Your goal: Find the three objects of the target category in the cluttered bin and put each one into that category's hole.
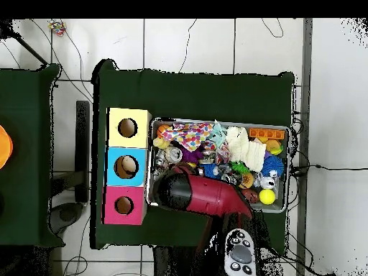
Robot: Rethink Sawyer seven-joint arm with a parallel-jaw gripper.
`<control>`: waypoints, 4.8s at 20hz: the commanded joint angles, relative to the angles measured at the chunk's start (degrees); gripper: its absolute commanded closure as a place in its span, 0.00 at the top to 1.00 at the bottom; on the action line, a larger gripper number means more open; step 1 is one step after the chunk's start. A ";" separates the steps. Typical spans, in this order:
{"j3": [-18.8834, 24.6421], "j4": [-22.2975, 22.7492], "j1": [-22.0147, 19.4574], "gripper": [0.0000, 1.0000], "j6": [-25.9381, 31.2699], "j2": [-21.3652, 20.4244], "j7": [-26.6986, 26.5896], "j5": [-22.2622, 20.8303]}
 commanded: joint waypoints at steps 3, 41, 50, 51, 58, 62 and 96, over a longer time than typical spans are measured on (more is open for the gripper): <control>4.60 4.08 -5.50 1.00 -9.22 5.55 8.79 -2.28; 13.48 16.65 -8.31 1.00 -17.90 4.31 13.00 1.09; 16.66 12.64 -9.48 1.00 -21.37 2.94 11.26 0.17; 16.54 12.25 -9.37 1.00 -20.94 2.75 10.98 0.32; 14.66 8.65 -8.22 1.00 -19.90 2.20 8.29 -0.13; 12.05 7.45 -6.98 1.00 -17.56 4.12 8.16 1.09; 15.86 3.60 -11.01 1.00 -8.37 5.36 0.46 -12.73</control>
